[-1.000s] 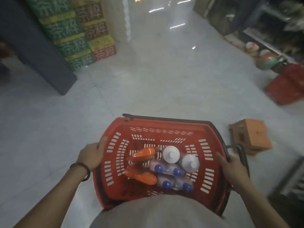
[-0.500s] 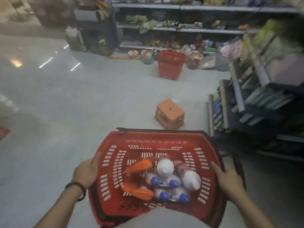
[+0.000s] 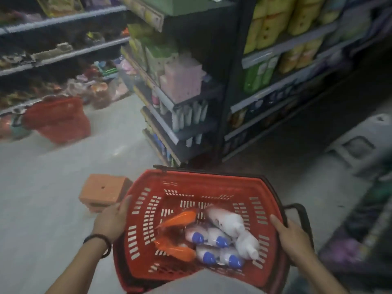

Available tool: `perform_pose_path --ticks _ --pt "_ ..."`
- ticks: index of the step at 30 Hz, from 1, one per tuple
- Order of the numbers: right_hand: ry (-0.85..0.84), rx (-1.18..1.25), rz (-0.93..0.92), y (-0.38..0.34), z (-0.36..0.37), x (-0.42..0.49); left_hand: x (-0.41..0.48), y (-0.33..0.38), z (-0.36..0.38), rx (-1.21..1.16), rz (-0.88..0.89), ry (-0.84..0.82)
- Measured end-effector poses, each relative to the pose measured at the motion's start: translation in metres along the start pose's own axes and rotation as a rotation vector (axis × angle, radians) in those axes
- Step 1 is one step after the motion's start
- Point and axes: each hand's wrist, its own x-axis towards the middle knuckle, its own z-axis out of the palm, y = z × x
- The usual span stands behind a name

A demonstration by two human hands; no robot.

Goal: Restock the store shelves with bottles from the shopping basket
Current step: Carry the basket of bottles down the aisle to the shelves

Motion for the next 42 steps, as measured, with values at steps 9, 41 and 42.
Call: perform_pose_path --ticks 9,41,42 --pt "0.279 0.15 0.29 0.01 -0.1 0.062 0.145 0.232 0.068 0.08 0.375 -0.211" --pt "0.427 0.379 0.539 0.019 -0.518 0.603 0.365 0.979 0.401 0.203 0.611 -0.424" --pt "0.438 0.379 0.546 0.017 -0.53 0.617 0.367 1.002 0.405 0.194 0.626 -0.43"
